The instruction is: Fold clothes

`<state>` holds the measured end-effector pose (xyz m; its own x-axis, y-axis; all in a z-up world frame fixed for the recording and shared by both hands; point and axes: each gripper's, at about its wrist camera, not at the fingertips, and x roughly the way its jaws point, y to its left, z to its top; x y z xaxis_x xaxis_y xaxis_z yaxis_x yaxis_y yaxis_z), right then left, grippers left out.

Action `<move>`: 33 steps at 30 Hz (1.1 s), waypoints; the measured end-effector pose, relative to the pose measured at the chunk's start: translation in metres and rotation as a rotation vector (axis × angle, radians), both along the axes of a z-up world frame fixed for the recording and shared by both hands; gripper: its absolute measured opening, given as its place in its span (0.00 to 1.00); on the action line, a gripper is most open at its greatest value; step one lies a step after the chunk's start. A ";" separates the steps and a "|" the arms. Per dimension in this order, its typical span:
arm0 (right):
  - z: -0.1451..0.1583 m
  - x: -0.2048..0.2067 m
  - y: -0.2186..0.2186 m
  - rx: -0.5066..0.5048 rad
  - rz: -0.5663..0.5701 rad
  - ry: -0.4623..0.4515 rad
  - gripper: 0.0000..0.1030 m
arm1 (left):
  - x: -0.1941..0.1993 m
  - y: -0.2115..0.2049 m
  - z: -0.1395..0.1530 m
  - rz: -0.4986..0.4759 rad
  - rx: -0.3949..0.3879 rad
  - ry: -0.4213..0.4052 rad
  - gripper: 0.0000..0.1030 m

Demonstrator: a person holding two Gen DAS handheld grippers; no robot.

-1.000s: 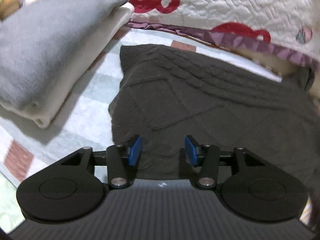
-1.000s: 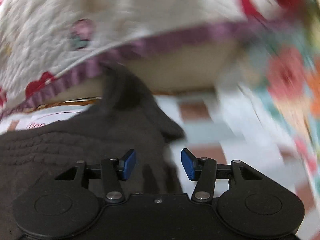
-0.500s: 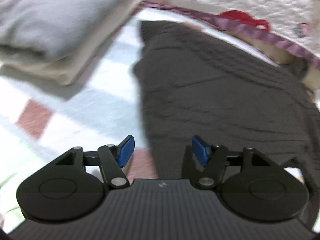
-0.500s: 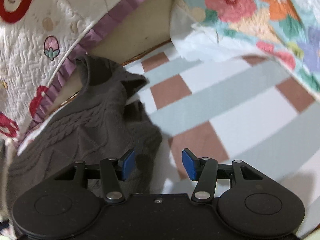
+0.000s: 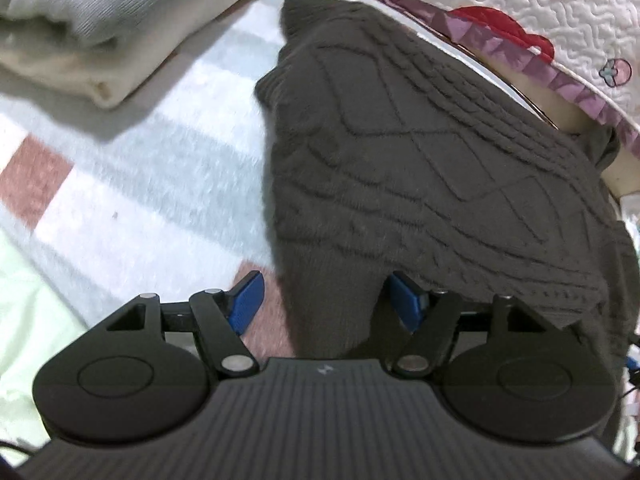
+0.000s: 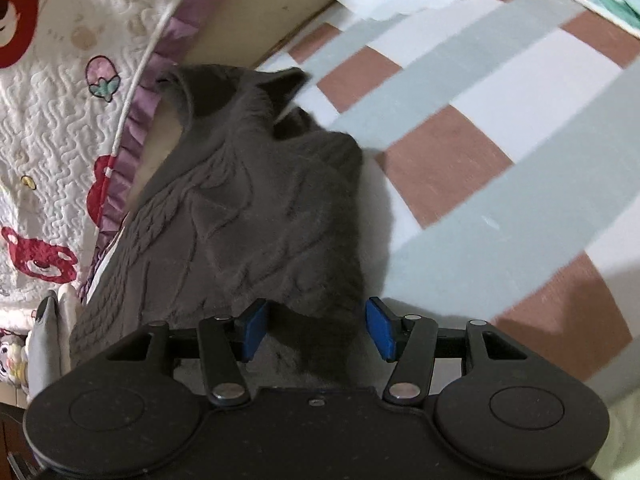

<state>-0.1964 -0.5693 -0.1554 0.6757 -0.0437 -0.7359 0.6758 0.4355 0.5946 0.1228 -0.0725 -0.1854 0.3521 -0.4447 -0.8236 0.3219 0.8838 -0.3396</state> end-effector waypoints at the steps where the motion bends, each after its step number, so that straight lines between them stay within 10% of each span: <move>1: 0.000 0.000 0.003 -0.011 0.011 0.001 0.59 | 0.000 -0.003 -0.001 -0.006 0.001 -0.006 0.67; 7: -0.004 0.006 0.011 -0.058 0.023 -0.034 0.66 | 0.001 -0.018 -0.001 -0.068 0.030 -0.097 0.71; 12: -0.009 0.033 -0.009 -0.143 0.027 -0.076 0.67 | 0.003 -0.033 0.003 -0.133 0.062 -0.191 0.21; 13: -0.009 0.042 -0.012 -0.181 0.057 -0.074 0.58 | 0.002 -0.040 0.005 -0.155 0.070 -0.217 0.15; 14: -0.009 0.052 -0.015 -0.217 0.085 -0.069 0.18 | 0.002 -0.047 0.006 -0.176 0.078 -0.244 0.14; 21: 0.094 0.037 0.015 -0.544 0.022 -0.110 0.15 | -0.024 -0.017 0.083 -0.150 -0.082 -0.375 0.11; 24: 0.128 0.020 0.039 -0.727 0.052 0.063 0.14 | -0.030 -0.011 0.081 -0.158 -0.083 -0.317 0.11; 27: 0.100 0.011 0.028 -0.792 0.076 0.259 0.15 | -0.028 -0.017 0.060 -0.176 -0.027 -0.239 0.11; 33: 0.036 -0.001 0.010 -0.580 0.061 0.380 0.17 | -0.032 -0.033 0.048 -0.218 0.085 -0.257 0.11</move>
